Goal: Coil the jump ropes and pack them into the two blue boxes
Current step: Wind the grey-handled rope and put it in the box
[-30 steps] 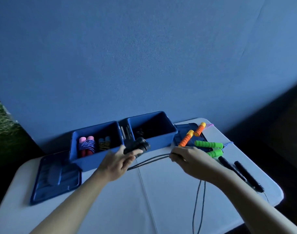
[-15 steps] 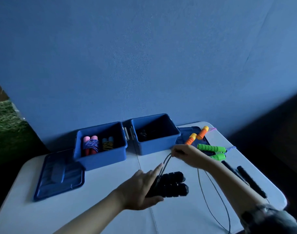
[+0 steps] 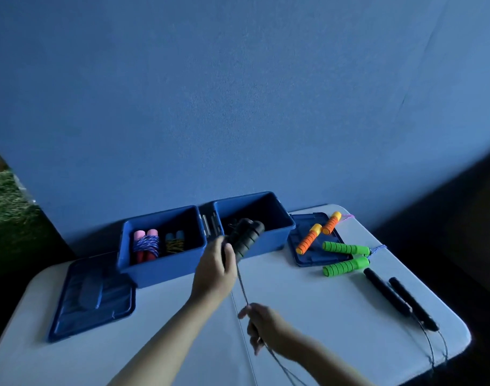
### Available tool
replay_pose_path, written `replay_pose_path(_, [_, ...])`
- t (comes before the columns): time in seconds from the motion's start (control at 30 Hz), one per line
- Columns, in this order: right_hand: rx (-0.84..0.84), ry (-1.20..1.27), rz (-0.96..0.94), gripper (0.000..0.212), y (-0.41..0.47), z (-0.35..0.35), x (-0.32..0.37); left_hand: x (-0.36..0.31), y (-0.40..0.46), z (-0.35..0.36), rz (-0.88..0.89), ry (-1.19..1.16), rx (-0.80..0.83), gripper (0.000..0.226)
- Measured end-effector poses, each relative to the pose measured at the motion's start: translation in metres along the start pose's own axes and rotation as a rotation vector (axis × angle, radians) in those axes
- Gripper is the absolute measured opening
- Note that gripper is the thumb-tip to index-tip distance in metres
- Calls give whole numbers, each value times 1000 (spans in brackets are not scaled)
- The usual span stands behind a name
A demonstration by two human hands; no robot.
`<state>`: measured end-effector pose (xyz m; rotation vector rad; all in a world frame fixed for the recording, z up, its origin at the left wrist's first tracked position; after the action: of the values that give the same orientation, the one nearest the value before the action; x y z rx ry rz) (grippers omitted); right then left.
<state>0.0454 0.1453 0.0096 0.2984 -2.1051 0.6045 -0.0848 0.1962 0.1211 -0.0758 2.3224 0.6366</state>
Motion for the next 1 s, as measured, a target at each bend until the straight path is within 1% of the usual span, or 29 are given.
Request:
replay_pose_path(0.03, [-14,10,7,23,-4,5,3,10,7,-2,-52,52,-36,62])
replay_pose_path(0.1, [-16,14,28,19,-13,12,11,25,17,-7,-158,156,-59,57])
replay_pose_path(0.13, [-20,-46,2,18,-18,13,17,31,18,-8,-192,190,-58,56])
replay_pose_path(0.2, [-19,-233,-72,21,-27,13,30,37,16,-4,-201,255,-6,64])
replay_pose_path(0.27, [-27,-304,-158,25,-39,4,54,48,7,6,-199,330,103,75])
replay_pose_path(0.33, [-75,-381,-212,25,-45,-18,73,51,-7,19,-110,391,201,80])
replay_pose_path(0.43, [-146,-520,-303,22,-47,-52,94,38,-35,44,160,572,382,80])
replay_pose_path(0.5, [-177,-637,-358,17,-44,-68,101,28,-55,51,251,530,462,80])
replay_pose_path(0.57, [-166,-686,-385,14,-37,-77,102,12,-75,55,361,447,512,69])
replay_pose_path(0.63, [-106,-610,-364,15,-25,-86,93,-4,-94,58,476,332,563,48])
replay_pose_path(0.67, [-61,-544,-347,16,-18,-88,86,-11,-102,57,519,255,581,42])
replay_pose_path(0.73, [9,-405,-317,16,-7,-92,72,-20,-109,51,549,133,601,40])
replay_pose_path(0.8, [28,-284,-273,13,0,-96,59,-33,-106,38,531,66,555,38])
replay_pose_path(0.87, [-8,-156,-251,10,3,-106,54,-37,-97,27,494,35,479,44])
replay_pose_path(0.9, [-15,-107,-206,9,3,-107,47,-39,-94,23,494,41,467,44])
replay_pose_path(0.97, [21,-36,-152,11,5,-106,30,-41,-92,15,519,25,440,44])
replay_pose_path(1.0, [41,9,-166,10,0,-104,37,-41,-91,12,523,7,432,43])
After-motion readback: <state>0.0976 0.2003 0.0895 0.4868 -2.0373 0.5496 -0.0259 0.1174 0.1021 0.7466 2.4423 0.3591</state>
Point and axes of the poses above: each hand's wrist, its own y-axis towards the middle knuckle, its own z-axis out of the palm, x = y × z, the point moved 10 cm from there along y, towards the middle knuckle, and after that the axes turned 7 degrees about y, right-handed, at the moved point
